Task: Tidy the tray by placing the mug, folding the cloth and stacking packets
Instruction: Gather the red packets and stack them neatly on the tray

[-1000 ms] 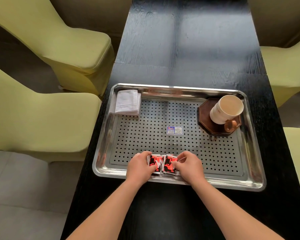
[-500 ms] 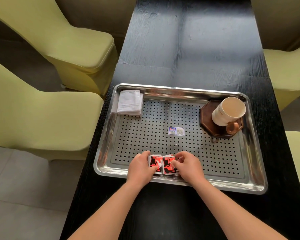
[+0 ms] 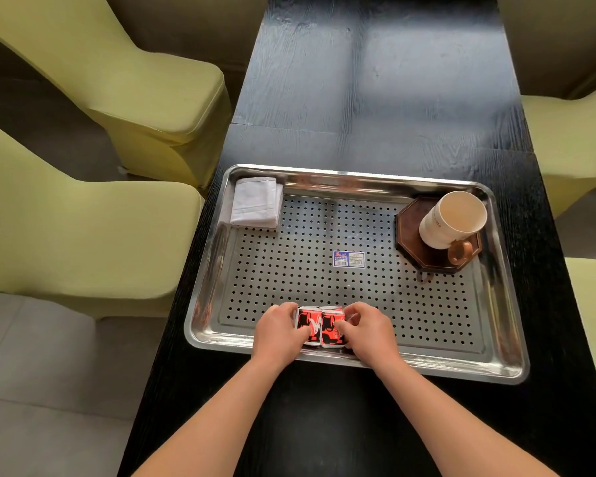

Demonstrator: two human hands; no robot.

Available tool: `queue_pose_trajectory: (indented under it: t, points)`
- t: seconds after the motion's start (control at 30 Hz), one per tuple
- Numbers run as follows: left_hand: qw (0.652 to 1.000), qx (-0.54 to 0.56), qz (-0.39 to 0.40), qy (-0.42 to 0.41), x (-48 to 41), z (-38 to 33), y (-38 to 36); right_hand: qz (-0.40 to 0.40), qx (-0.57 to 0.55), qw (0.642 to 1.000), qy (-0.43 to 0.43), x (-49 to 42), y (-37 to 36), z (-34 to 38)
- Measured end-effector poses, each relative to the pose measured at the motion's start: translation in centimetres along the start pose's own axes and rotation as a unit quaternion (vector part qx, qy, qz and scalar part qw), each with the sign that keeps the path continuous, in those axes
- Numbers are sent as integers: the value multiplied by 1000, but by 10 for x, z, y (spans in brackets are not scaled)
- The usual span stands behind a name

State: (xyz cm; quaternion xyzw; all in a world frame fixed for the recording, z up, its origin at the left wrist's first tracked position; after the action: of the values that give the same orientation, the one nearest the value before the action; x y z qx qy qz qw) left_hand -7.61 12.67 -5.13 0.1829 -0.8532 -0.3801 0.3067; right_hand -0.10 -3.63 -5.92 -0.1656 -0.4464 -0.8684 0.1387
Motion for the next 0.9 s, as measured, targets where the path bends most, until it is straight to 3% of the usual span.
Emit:
queue_pose_trajectory:
  t: [0.23, 0.63, 0.9]
  points:
    - [1000, 4, 4, 29, 2, -2, 0, -26, 44, 998, 21, 1, 2, 3]
    - [1000, 25, 12, 1, 1, -2, -2, -14, 41, 999, 19, 3, 6, -5]
    - [993, -75, 56, -70, -3, -8, -2, 48, 108, 987, 113, -3, 8, 6]
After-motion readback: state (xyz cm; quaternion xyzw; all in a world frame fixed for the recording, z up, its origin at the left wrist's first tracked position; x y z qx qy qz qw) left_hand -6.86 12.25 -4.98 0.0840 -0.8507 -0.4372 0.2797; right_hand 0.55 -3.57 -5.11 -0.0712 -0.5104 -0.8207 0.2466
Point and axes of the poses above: each hand's wrist, its own x-axis away from the middle knuckle, its own y-axis out of the back of the hand, z = x × y, the point moved 2 cm from there along -x, towards the middle knuckle, and after that the axes turned 9 degrees about -z, right-handed, at the moved point
